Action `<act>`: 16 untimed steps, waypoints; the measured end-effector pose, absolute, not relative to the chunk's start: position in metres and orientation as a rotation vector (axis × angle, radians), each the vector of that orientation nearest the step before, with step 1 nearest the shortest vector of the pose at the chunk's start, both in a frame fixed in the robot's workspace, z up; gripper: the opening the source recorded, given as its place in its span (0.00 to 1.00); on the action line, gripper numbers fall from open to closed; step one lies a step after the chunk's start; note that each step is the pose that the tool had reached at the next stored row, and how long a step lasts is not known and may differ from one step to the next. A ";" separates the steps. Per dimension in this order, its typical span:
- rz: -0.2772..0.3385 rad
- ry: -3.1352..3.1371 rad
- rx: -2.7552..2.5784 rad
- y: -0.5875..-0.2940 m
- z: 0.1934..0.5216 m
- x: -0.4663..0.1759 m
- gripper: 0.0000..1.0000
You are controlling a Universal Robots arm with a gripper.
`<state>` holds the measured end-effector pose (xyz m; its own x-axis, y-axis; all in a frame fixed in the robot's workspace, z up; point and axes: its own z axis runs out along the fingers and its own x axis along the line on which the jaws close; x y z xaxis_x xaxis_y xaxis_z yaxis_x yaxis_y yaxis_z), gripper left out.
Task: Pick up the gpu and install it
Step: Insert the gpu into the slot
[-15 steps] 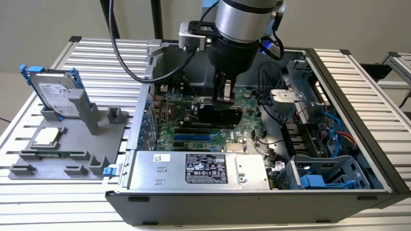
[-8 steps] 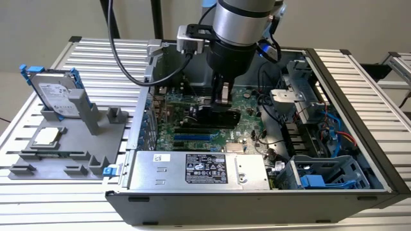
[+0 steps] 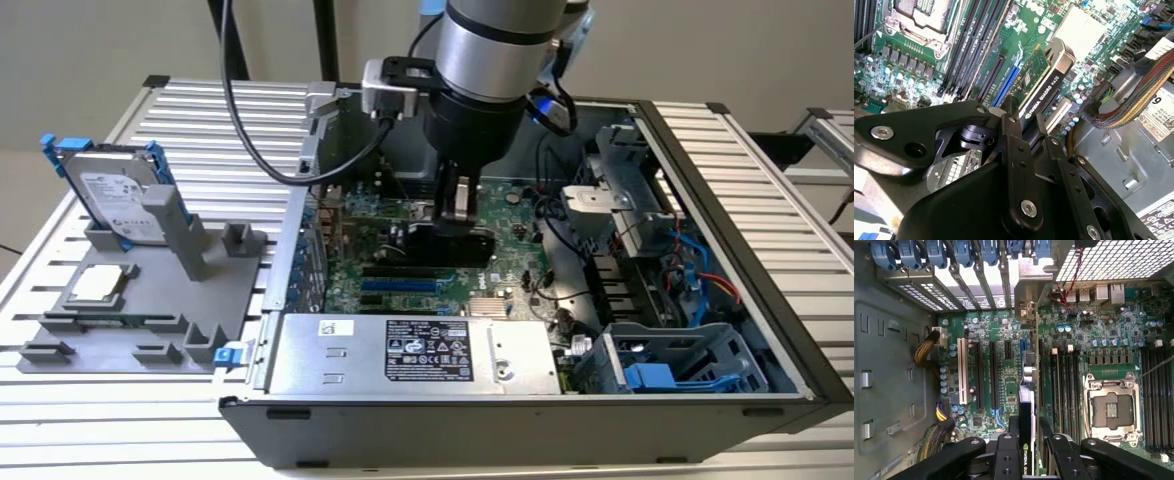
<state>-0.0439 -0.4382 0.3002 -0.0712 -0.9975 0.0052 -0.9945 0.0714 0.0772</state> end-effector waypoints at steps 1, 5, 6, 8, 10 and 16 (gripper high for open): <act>-0.082 -2.256 2.102 -0.438 0.300 -0.044 0.00; -0.082 -2.254 2.105 -0.439 0.298 -0.046 0.00; -0.082 -2.253 2.106 -0.439 0.297 -0.047 0.00; -0.082 -2.252 2.107 -0.439 0.296 -0.048 0.00; -0.082 -2.251 2.108 -0.440 0.294 -0.049 0.00; -0.081 -2.248 2.111 -0.441 0.291 -0.053 0.00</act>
